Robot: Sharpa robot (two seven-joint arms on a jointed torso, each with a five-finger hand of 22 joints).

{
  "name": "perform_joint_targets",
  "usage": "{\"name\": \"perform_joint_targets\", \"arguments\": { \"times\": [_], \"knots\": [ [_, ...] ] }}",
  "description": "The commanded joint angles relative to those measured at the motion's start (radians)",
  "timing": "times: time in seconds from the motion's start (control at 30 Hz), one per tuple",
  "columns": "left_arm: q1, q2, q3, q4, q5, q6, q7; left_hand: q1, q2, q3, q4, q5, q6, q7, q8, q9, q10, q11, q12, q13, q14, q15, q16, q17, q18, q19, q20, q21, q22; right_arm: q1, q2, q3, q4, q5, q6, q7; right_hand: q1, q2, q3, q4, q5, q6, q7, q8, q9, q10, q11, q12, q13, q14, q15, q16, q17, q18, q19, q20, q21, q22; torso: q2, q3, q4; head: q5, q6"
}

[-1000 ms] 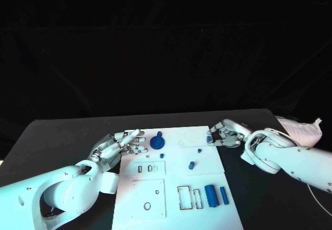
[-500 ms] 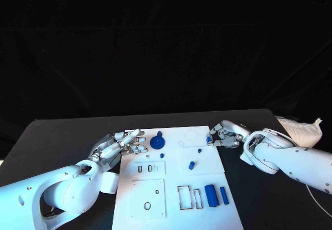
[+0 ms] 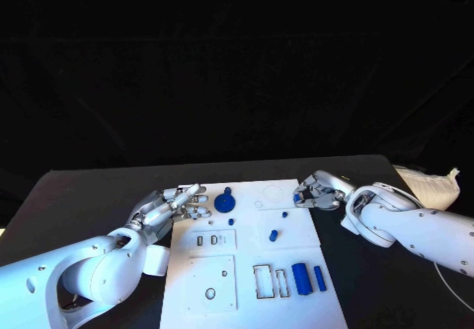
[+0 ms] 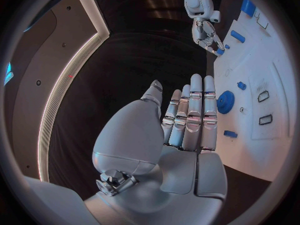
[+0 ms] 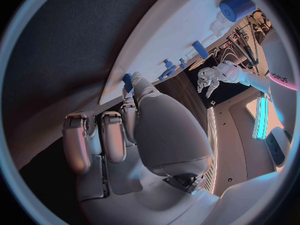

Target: Assemble the parts on the task board

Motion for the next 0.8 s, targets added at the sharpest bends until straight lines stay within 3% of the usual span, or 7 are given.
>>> {"name": "perform_joint_targets", "arguments": {
  "times": [0.03,0.17,0.43,0.63,0.8],
  "knots": [
    [0.0,0.002,0.0,0.0,0.002,0.018,0.006,0.009,-0.001,0.0,-0.004,0.0,0.001,0.005,-0.005,0.0,-0.002,0.003,-0.006,0.0,0.003,0.007,-0.006,0.001,0.011,-0.001,0.006,0.002,0.0,-0.002,0.003,-0.001,0.019,-0.02,-0.037,-0.035,-0.005,0.018,0.009,0.003,0.02,0.029,-0.023,0.008,0.014,0.024,-0.027,0.006,-0.052,0.079,-0.005,0.004,0.139,-0.011,0.073,-0.01,0.006,0.224,0.0,0.0002,0.0009,0.004,0.0],
    [0.0,0.003,0.0,-0.001,0.002,0.018,0.007,0.009,-0.001,0.0,-0.004,0.0,0.001,0.005,-0.005,0.0,-0.002,0.003,-0.006,0.0,0.003,0.007,-0.006,0.001,0.011,-0.001,0.006,0.002,0.0,-0.001,0.0,0.002,0.064,-0.02,-0.064,-0.059,-0.014,0.021,0.011,0.005,0.028,0.029,-0.023,0.007,0.015,0.025,-0.028,0.007,-0.051,0.079,-0.006,0.004,0.138,-0.011,0.073,-0.012,0.006,0.224,-0.002,-0.0002,0.002,0.008,0.0],
    [-0.001,0.01,0.0,-0.006,0.002,0.019,0.008,0.009,-0.001,0.0,-0.004,0.0,0.001,0.005,-0.005,0.0,-0.002,0.003,-0.006,0.0,0.003,0.007,-0.006,0.001,0.011,-0.001,0.006,0.002,0.0,0.021,0.014,0.007,0.212,-0.143,-0.118,-0.173,-0.018,0.029,0.019,0.007,0.023,0.028,-0.025,0.006,0.016,0.024,-0.029,0.003,-0.053,0.079,-0.008,0.004,0.14,-0.011,0.073,-0.013,0.006,0.224,-0.007,-0.0042,0.0054,0.014,-0.007],
    [-0.002,0.016,0.0,-0.016,0.003,0.019,0.01,0.009,-0.001,0.0,-0.004,0.0,0.001,0.005,-0.005,0.0,-0.002,0.003,-0.006,0.0,0.003,0.007,-0.006,0.001,0.011,-0.001,0.006,0.002,0.0,0.026,0.064,0.006,0.271,-0.18,-0.104,-0.231,-0.018,0.033,0.025,0.005,0.025,0.027,-0.025,0.004,0.017,0.024,-0.03,0.001,-0.054,0.079,-0.008,0.003,0.138,-0.011,0.073,-0.014,0.006,0.224,-0.013,-0.0087,0.0119,0.023,-0.015],
    [-0.002,0.016,0.0,-0.028,0.004,0.018,0.012,0.009,-0.001,0.0,-0.005,0.0,0.001,0.005,-0.005,0.0,-0.002,0.003,-0.007,0.0,0.003,0.007,-0.007,0.002,0.011,-0.001,0.006,0.002,0.0,0.017,0.121,0.0,0.298,-0.207,-0.074,-0.267,-0.02,0.035,0.029,0.005,0.028,0.025,-0.024,0.002,0.017,0.023,-0.029,-0.002,-0.055,0.078,-0.008,0.002,0.136,-0.011,0.072,-0.015,0.005,0.223,-0.016,-0.0131,0.0154,0.025,-0.024]
  ]
}}
